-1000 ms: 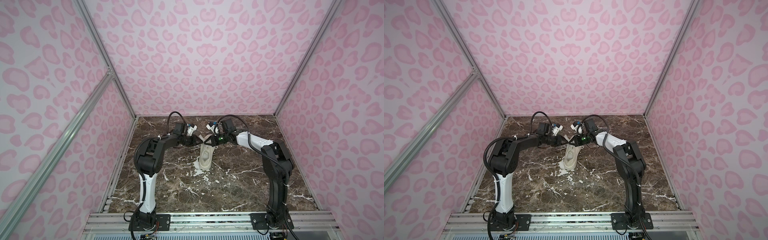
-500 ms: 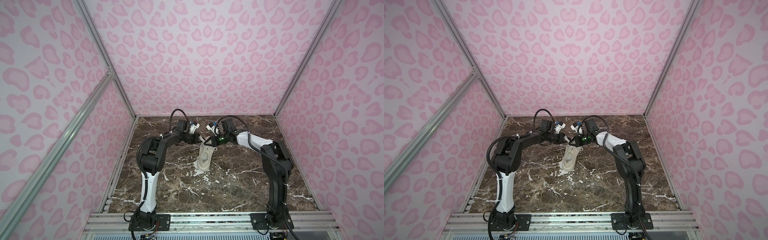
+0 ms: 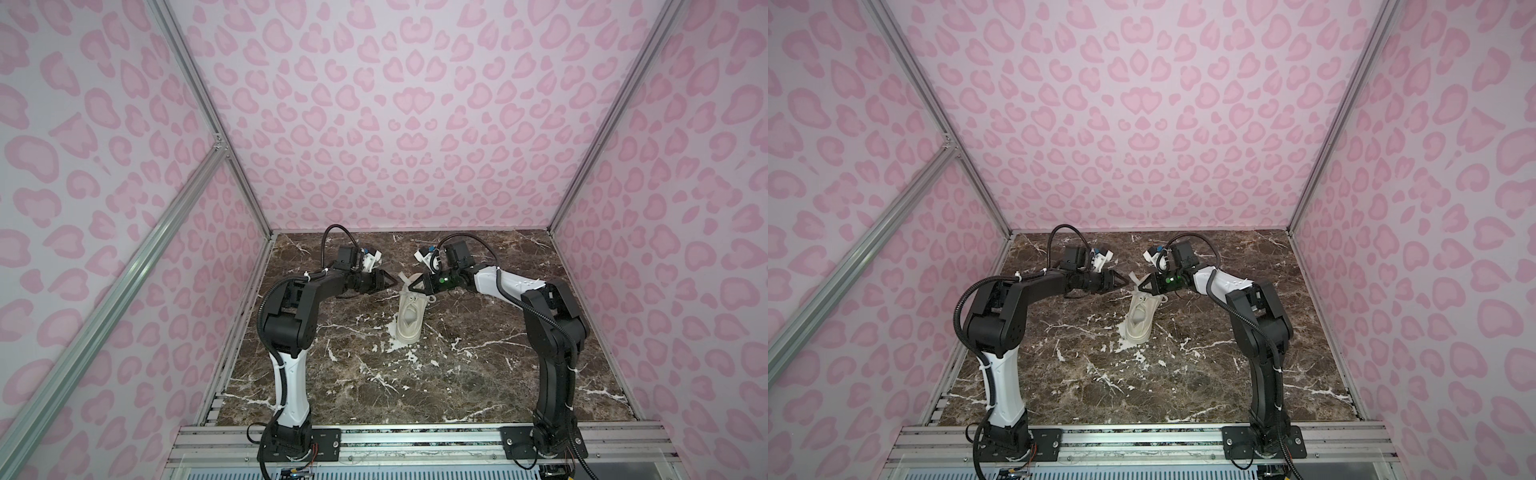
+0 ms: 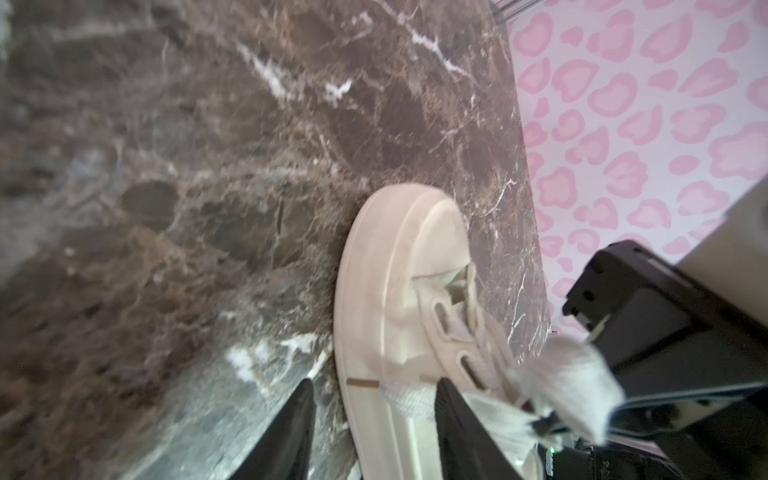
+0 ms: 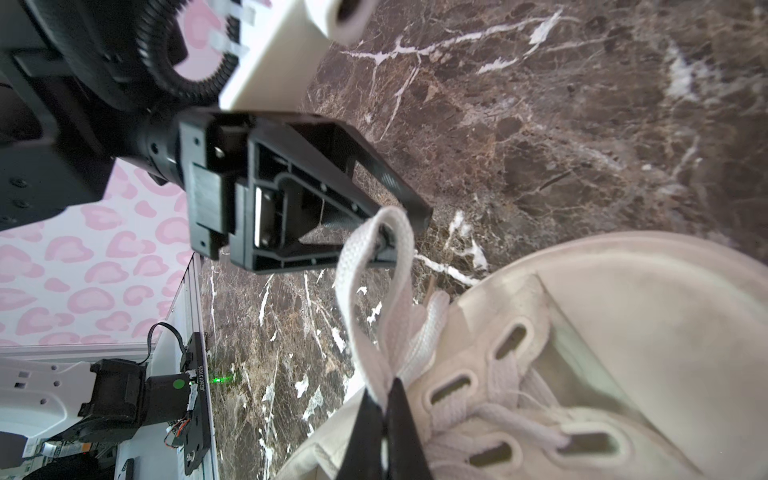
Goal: Tie the shoes
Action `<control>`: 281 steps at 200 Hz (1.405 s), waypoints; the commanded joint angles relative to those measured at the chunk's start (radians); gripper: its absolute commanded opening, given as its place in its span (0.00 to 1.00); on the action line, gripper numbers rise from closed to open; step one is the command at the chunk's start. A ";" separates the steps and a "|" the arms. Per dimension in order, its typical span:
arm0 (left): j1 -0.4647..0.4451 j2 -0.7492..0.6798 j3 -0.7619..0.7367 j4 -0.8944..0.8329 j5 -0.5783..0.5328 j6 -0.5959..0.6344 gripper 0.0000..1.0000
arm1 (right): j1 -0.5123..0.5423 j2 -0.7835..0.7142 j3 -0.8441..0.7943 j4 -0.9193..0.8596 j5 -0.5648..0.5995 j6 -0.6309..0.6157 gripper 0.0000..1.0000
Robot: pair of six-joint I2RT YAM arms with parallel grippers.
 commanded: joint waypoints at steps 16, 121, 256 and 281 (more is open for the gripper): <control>-0.005 0.018 -0.045 0.097 0.043 -0.062 0.49 | 0.001 -0.005 -0.002 0.020 0.000 0.000 0.02; -0.041 0.057 -0.040 0.188 0.087 -0.113 0.34 | 0.001 -0.003 0.000 0.001 0.000 -0.014 0.02; -0.042 0.090 0.012 0.216 0.098 -0.146 0.09 | 0.001 -0.020 -0.054 0.104 -0.079 -0.004 0.02; -0.043 0.112 0.047 0.191 0.108 -0.142 0.09 | 0.002 -0.007 -0.043 0.070 -0.099 -0.039 0.02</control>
